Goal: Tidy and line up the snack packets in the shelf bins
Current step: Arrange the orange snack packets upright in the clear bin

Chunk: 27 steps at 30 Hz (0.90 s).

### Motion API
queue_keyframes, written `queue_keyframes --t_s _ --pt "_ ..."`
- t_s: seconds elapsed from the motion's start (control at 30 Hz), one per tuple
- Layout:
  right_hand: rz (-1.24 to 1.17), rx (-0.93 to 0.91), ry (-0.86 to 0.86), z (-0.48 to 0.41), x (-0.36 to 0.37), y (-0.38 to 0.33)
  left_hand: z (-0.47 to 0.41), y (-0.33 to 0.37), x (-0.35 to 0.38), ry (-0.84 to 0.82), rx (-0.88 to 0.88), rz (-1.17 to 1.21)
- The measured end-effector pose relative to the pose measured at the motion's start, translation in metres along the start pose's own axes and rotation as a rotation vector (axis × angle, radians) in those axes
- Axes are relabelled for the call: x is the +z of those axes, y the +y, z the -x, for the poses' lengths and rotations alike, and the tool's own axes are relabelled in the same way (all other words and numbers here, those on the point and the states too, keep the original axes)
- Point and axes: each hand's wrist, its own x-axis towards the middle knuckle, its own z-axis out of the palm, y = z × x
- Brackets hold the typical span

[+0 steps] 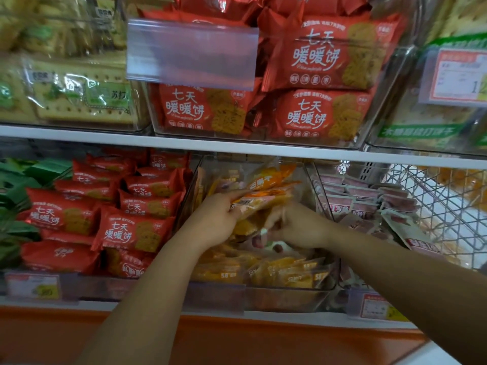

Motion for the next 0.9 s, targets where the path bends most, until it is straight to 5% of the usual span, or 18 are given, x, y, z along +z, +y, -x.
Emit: queue_keyframes --t_s 0.1,0.3,0.47,0.7,0.8,0.9 --pt "-0.249 -0.022 0.163 0.014 -0.020 -0.018 -0.003 -0.001 -0.003 0.007 0.003 0.043" --pt "-0.234 -0.129 0.486 0.057 -0.027 -0.025 0.000 -0.002 -0.005 -0.002 -0.009 0.139" --pt "-0.449 0.076 0.913 0.092 -0.040 -0.007 0.002 0.003 -0.003 0.039 -0.014 0.006" --pt "-0.397 0.487 0.965 0.099 -0.053 0.051 0.006 0.006 0.006 0.123 -0.027 -0.019" --pt "-0.429 0.578 0.941 0.097 -0.059 0.068 0.006 0.006 0.008 0.182 -0.035 -0.030" --pt "-0.201 0.570 0.897 0.096 -0.058 0.066 0.006 0.005 0.005 0.249 -0.043 -0.008"
